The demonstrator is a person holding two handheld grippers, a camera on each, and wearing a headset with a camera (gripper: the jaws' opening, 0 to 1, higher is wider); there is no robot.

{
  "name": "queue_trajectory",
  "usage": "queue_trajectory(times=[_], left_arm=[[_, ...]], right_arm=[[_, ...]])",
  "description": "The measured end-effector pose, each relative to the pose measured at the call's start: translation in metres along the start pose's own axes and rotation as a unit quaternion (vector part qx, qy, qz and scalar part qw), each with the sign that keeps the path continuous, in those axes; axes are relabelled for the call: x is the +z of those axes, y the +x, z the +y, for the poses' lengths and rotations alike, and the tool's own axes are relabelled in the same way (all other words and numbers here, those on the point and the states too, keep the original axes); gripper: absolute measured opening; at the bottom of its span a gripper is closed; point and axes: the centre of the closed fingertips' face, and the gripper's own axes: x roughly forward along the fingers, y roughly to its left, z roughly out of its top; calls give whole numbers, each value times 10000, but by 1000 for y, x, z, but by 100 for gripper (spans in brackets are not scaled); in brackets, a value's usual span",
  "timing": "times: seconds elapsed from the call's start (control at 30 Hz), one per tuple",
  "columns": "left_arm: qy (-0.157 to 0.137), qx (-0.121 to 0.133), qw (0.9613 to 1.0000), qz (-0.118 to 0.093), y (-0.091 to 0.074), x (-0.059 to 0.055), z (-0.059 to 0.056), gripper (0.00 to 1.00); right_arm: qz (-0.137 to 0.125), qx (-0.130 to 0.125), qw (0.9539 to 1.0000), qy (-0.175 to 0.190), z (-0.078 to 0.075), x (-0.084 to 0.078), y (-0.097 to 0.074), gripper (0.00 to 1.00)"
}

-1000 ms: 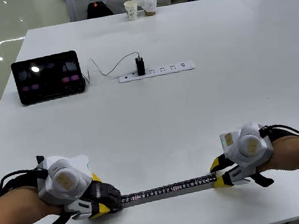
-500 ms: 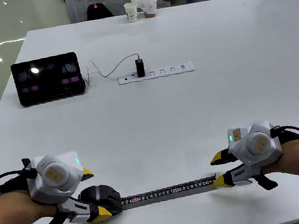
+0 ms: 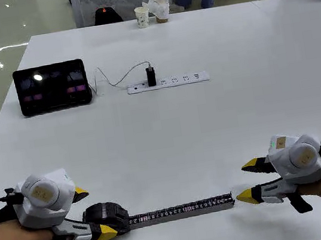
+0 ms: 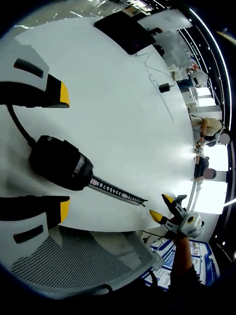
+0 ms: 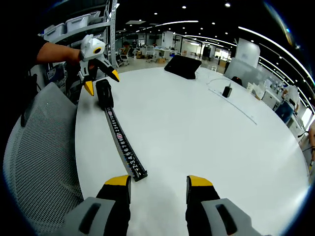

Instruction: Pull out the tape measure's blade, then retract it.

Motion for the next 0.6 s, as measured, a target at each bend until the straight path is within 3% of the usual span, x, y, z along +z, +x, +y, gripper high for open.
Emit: queue_trajectory(times=[0.27, 0.4, 0.6], left_arm=[[-584, 92, 9980, -225, -8, -11, -1, 84], [-916, 226, 9942, -519, -13, -8, 3, 92], [-1059, 451, 9915, -606, -17, -17, 8, 96]], right_arm=[[-130, -303, 9986, 406, -4, -15, -16, 54], [-150, -393, 9974, 579, -1, -23, -21, 57], [-227, -523, 9948, 848, 4, -31, -27, 69]])
